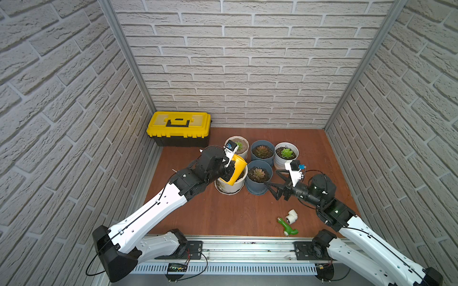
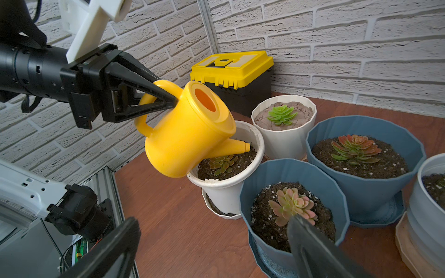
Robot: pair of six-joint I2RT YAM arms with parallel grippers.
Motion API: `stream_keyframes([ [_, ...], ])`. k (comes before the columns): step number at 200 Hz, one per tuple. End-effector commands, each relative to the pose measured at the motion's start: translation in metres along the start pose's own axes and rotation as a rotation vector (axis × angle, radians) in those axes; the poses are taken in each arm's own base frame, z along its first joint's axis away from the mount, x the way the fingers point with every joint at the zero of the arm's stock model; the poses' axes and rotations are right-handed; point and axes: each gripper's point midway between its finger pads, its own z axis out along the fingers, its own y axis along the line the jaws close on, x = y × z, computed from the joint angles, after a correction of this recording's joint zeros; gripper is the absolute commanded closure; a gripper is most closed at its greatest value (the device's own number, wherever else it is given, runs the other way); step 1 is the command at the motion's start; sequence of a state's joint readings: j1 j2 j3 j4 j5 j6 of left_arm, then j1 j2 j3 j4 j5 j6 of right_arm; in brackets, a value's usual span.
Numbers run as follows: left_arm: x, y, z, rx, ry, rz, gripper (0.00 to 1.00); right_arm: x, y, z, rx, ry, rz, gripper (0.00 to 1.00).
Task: Water the succulent around the soil edge
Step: Water the soil of the potted plant with water.
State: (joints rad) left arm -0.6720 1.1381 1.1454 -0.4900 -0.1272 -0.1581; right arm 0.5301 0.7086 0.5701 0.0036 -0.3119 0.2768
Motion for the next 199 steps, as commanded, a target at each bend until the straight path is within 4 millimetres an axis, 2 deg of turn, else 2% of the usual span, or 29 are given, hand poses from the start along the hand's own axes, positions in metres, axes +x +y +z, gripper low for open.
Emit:
stream_keyframes([
  [1,-0.034,0.008,-0.007,-0.023,-0.102,-0.014,1.0,-0.007,0.002,-0.001,-0.007,-0.024,-0.004,0.01],
  [64,-0.028,0.032,-0.004,-0.118,-0.1,-0.043,1.0,-0.007,0.003,-0.001,-0.01,-0.023,-0.002,0.01],
  [157,-0.014,0.047,-0.006,-0.17,-0.046,-0.088,1.0,-0.006,0.003,-0.001,-0.012,-0.017,0.001,0.01],
  [199,-0.009,0.05,-0.012,-0.185,-0.026,-0.104,1.0,-0.006,0.003,-0.001,-0.013,-0.018,0.004,0.01],
])
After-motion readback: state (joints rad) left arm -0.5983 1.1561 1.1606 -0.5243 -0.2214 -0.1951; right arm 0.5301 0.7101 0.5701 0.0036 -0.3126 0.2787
